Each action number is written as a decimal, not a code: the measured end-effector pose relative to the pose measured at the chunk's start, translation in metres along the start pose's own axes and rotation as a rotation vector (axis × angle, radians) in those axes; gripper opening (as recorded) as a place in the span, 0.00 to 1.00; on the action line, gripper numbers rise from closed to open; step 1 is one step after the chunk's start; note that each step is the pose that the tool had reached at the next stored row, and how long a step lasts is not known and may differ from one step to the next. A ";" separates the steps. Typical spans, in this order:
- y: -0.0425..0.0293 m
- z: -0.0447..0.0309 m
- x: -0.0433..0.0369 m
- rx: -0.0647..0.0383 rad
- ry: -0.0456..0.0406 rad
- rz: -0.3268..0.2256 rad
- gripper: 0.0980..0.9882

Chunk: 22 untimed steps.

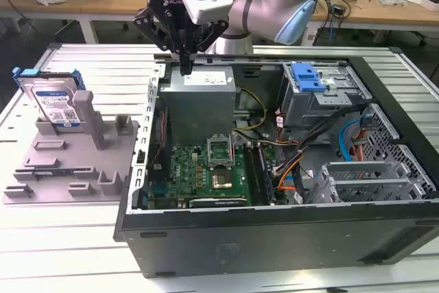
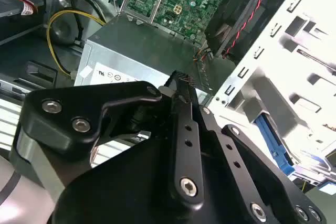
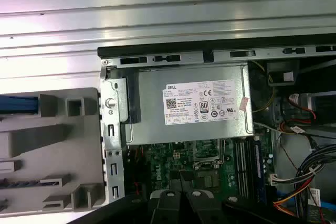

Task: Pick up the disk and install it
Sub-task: 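Reach for the disk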

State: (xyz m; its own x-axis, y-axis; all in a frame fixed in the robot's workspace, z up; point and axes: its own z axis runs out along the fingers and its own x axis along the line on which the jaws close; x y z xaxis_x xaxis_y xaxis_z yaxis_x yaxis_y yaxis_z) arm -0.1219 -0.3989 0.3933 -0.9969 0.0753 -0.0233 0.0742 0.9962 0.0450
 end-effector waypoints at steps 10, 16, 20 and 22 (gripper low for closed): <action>0.0000 0.0000 0.0000 0.000 0.0000 0.000 0.01; 0.0074 0.0009 0.0329 0.000 -0.0002 0.002 0.01; 0.0069 0.0017 0.0636 0.000 -0.0001 0.002 0.01; 0.0059 0.0019 0.0777 0.000 0.0000 0.001 0.01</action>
State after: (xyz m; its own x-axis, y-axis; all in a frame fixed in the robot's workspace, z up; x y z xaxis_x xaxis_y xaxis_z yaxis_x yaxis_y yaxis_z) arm -0.1989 -0.3871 0.3899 -0.9968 0.0766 -0.0233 0.0755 0.9961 0.0449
